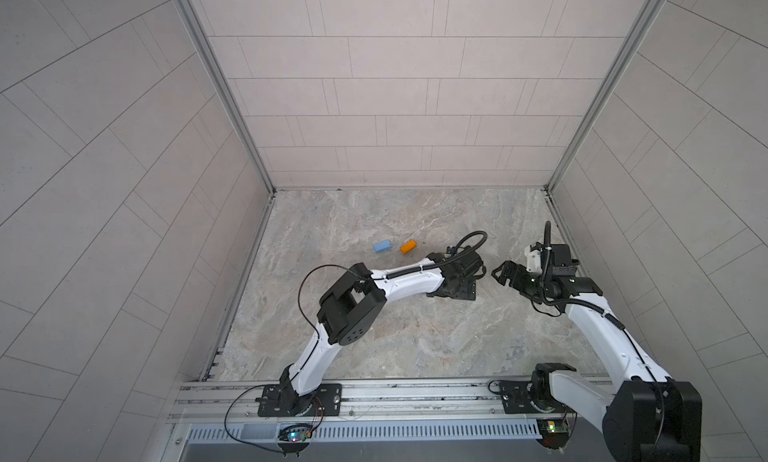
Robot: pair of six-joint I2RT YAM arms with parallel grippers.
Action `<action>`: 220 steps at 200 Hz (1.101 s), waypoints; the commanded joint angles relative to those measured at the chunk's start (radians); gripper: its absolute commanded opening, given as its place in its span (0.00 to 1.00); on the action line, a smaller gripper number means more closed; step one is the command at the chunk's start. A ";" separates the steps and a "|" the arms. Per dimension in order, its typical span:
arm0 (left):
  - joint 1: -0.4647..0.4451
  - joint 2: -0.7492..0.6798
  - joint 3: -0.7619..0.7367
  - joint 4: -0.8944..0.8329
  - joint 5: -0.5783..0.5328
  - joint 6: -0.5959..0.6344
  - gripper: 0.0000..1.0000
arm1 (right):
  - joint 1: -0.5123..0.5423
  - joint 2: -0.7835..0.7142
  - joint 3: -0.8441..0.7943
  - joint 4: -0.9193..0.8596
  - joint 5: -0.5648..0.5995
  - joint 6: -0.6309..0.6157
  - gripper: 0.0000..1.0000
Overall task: Build the wood block tower
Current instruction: 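Lower the wood block with the left gripper next to the wood block pair, then open the left gripper and draw it back while the right gripper returns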
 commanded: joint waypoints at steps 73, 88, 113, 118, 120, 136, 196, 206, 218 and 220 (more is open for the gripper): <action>0.218 -0.360 -0.200 -0.054 0.079 0.199 1.00 | 0.263 0.052 0.007 0.003 0.242 0.087 0.96; 0.281 -0.397 -0.230 -0.051 0.114 0.233 1.00 | 0.328 0.065 0.007 0.023 0.290 0.117 0.96; 0.370 -0.433 -0.252 -0.073 0.156 0.291 1.00 | 0.403 0.105 0.027 0.027 0.361 0.154 0.96; 0.387 -0.439 -0.252 -0.081 0.166 0.306 1.00 | 0.413 0.114 0.032 0.027 0.372 0.157 0.96; 0.393 -0.441 -0.252 -0.084 0.172 0.310 1.00 | 0.420 0.119 0.032 0.028 0.376 0.157 0.96; 0.443 -0.455 -0.247 -0.118 0.212 0.339 1.00 | 0.441 0.151 0.046 0.028 0.389 0.158 0.96; 0.617 -0.522 -0.283 -0.163 0.359 0.472 0.98 | 0.515 0.312 0.119 0.016 0.397 0.180 0.97; 0.641 -0.533 -0.301 -0.162 0.365 0.481 0.98 | 0.529 0.339 0.138 0.011 0.408 0.188 0.96; 0.662 -0.548 -0.336 -0.130 0.363 0.469 0.98 | 0.546 0.368 0.155 0.008 0.424 0.197 0.97; 0.664 -0.550 -0.342 -0.123 0.366 0.467 0.98 | 0.549 0.371 0.157 0.009 0.424 0.200 0.97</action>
